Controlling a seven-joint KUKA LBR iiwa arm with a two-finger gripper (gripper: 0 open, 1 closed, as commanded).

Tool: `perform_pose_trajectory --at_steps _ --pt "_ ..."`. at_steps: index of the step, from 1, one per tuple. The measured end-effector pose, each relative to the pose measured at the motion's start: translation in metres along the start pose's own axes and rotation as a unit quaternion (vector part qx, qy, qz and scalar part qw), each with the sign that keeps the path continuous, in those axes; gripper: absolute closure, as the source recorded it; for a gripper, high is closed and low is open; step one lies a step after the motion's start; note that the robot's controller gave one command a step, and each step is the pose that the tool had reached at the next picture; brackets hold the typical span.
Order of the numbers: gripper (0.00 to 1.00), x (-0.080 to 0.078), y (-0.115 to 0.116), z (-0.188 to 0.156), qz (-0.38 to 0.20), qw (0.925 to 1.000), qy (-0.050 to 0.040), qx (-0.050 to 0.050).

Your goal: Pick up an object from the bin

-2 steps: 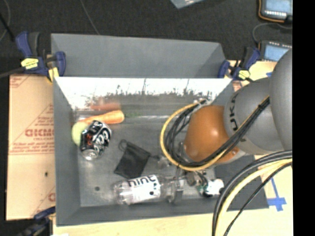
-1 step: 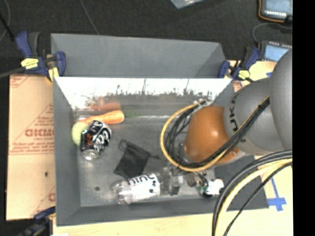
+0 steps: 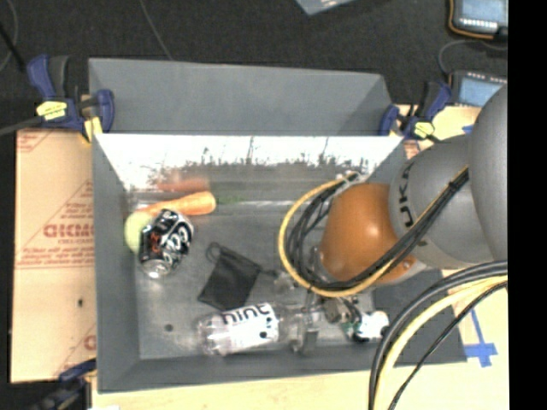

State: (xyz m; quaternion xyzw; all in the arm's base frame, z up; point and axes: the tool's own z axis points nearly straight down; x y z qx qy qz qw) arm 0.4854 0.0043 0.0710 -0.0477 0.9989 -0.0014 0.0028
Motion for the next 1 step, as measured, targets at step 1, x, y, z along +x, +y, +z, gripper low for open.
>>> perform_pose_trajectory --at_steps 1 --pt "1.0 0.0018 0.0 0.0008 -0.001 1.0 0.0021 0.0"
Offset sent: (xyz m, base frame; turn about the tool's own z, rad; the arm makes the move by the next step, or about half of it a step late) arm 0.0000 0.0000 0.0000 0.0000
